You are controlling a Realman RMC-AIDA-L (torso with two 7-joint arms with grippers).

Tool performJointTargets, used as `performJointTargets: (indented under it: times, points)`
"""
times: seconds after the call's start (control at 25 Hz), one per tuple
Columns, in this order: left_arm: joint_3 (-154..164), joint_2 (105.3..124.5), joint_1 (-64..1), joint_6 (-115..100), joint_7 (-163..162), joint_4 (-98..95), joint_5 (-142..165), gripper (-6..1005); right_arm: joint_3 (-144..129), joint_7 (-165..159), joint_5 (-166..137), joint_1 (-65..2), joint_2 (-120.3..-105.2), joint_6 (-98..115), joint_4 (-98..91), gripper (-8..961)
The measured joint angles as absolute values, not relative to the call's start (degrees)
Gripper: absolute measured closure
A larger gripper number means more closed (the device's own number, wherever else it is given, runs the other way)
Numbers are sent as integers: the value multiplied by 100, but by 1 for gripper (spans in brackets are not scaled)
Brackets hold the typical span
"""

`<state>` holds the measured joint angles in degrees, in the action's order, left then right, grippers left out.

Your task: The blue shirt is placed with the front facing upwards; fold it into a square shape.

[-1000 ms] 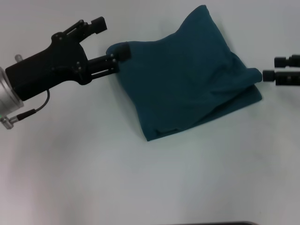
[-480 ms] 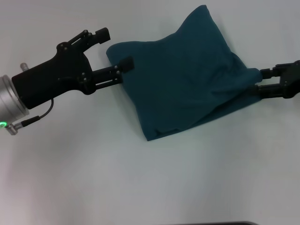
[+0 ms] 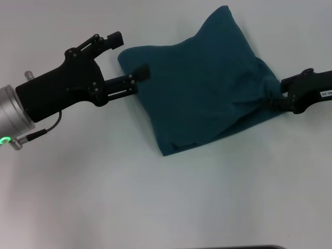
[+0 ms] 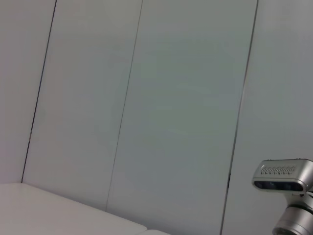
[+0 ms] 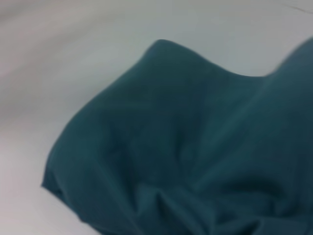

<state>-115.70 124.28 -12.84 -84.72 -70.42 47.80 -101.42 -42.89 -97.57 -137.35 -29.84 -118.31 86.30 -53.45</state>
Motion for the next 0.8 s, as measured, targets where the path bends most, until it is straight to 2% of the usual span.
performJointTargets:
  times: [0.08,0.2,0.44,0.56,0.8]
  points:
    - [-11576,12429,-1284,-8483,-7034,4802,-10145,50,-4304,-9678,-13740,-2982,-11825,8759,-5462,550]
    - [-11653,12416,-1283,-8491,-7036,4810,-10147,50,-4342,-9644,-13762,-3055,-11671,8979,-5490,702]
    - [-12024,12410,-1294,-8491,-7068,4786,-10151,50,-4325,-9566,-13899,-3230,-11321,9579,-5437,811]
    - [-12157,12410,-1295,-8484,-7072,4781,-10153,49,-4306,-9569,-14052,-3268,-11280,9760,-5471,866]
    - [-12191,12410,-1278,-8450,-7081,4778,-10152,49,-4354,-9553,-14597,-3400,-11356,9750,-5432,927]
